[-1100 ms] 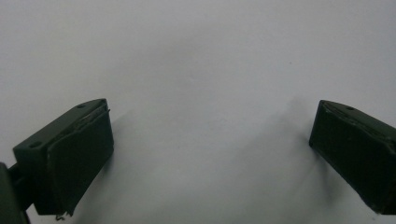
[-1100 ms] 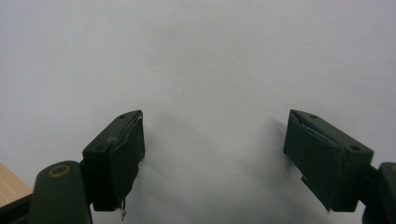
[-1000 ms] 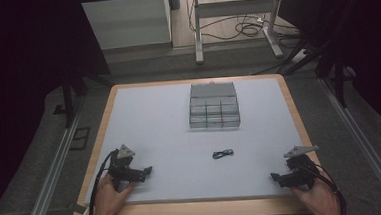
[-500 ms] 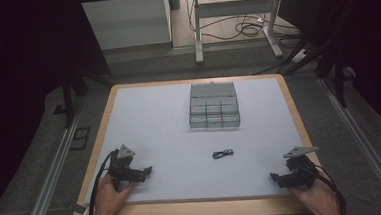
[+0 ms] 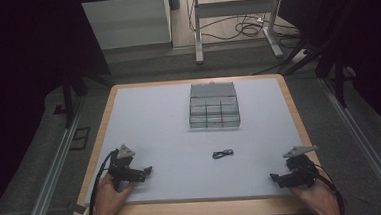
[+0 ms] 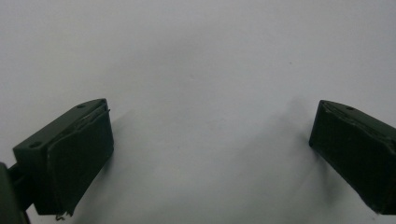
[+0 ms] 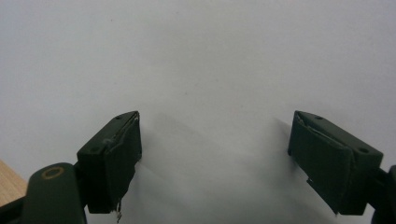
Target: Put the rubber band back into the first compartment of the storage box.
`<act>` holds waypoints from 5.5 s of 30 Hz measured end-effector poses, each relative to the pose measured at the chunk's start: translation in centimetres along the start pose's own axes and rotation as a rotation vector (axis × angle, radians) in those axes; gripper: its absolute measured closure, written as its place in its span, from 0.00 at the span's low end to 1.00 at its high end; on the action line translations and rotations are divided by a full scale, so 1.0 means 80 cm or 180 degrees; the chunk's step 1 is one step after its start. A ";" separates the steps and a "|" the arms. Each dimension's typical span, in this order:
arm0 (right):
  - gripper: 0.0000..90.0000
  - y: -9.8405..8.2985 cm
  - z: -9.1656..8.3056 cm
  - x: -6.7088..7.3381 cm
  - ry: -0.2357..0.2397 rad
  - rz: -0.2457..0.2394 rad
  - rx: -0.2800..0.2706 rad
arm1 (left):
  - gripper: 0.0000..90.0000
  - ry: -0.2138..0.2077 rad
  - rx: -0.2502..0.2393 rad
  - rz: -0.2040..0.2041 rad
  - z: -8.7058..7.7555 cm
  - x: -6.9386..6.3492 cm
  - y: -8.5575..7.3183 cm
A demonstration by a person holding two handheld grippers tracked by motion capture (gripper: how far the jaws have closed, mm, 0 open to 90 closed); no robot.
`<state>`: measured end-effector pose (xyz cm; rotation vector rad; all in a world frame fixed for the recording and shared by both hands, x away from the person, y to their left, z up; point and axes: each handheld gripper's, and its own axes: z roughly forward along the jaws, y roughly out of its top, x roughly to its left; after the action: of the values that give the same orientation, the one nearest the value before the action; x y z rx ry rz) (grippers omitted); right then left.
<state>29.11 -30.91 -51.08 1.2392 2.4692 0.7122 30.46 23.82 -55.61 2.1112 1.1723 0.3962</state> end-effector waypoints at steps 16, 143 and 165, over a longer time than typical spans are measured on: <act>0.27 0.017 -0.015 0.003 0.0148 0.0121 -0.0057 | 0.00 -0.0001 0.0000 0.0000 0.000 0.000 0.000; 0.95 0.222 0.112 0.103 0.0490 -0.0914 0.1445 | 0.00 -0.0002 -0.0001 0.0001 0.000 0.000 0.000; 0.95 0.238 0.068 0.085 0.0584 -0.0575 0.0903 | 0.00 -0.0003 0.0000 0.0002 0.000 0.000 0.000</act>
<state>40.25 -14.17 -45.45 1.0603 2.8684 0.4577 30.46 23.83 -55.60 2.1115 1.1713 0.3955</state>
